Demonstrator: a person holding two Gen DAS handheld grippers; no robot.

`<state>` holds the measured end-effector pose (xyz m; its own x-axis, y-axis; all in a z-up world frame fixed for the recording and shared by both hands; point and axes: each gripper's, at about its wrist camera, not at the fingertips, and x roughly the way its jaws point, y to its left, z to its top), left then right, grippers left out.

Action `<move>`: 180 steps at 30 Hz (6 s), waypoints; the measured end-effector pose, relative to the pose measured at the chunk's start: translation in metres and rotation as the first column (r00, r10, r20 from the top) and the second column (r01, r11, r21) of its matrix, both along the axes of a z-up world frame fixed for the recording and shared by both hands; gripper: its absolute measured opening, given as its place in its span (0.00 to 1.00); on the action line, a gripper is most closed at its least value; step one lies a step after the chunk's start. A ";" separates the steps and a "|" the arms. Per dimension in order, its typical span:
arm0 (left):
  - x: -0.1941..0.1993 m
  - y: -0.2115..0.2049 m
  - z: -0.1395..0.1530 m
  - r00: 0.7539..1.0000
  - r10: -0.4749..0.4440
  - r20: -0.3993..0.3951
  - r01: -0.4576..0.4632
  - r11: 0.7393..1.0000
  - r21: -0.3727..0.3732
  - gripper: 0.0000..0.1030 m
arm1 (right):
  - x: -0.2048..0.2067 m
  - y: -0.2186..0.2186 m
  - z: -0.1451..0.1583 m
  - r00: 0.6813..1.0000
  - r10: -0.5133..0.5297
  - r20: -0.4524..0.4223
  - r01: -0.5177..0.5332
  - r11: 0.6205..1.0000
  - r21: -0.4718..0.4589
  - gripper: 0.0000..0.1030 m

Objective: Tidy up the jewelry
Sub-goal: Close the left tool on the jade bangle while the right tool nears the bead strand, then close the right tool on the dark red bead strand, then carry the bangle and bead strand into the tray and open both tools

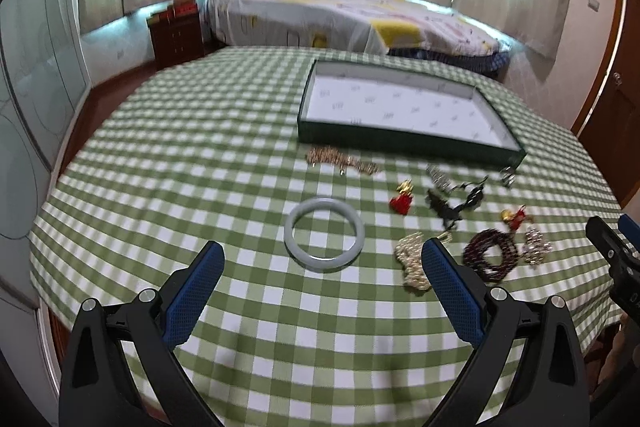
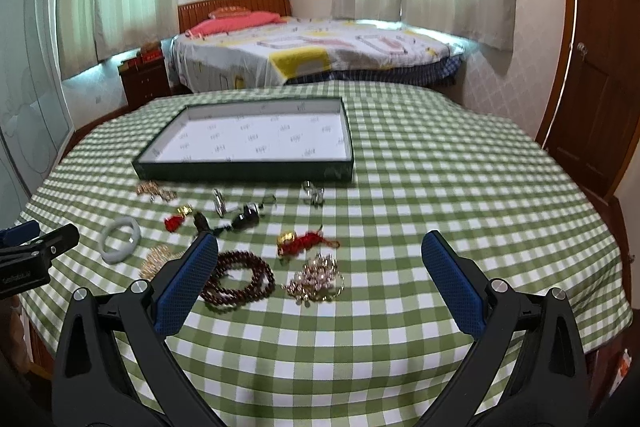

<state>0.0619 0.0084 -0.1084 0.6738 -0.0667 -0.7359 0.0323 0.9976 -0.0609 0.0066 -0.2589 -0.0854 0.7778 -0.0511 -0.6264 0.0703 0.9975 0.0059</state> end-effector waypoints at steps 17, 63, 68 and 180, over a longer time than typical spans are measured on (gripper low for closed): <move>0.064 -0.005 -0.061 0.992 -0.018 -0.122 0.024 0.998 0.051 0.93 | 0.030 0.000 -0.043 0.992 0.034 -0.121 -0.028 0.998 0.047 0.96; 0.049 0.013 -0.059 0.998 -0.021 -0.056 0.025 0.997 0.071 0.67 | 0.055 0.063 -0.074 0.954 0.233 -0.186 -0.227 0.972 0.055 0.83; 0.049 0.013 -0.059 0.998 -0.022 -0.056 0.025 0.997 0.070 0.67 | 0.054 0.066 -0.076 0.954 0.233 -0.187 -0.231 0.972 0.033 0.83; 0.261 -0.051 0.022 0.991 -0.047 0.127 0.043 0.999 0.029 0.76 | 0.280 -0.017 -0.004 0.992 0.121 -0.043 -0.116 0.987 0.115 0.49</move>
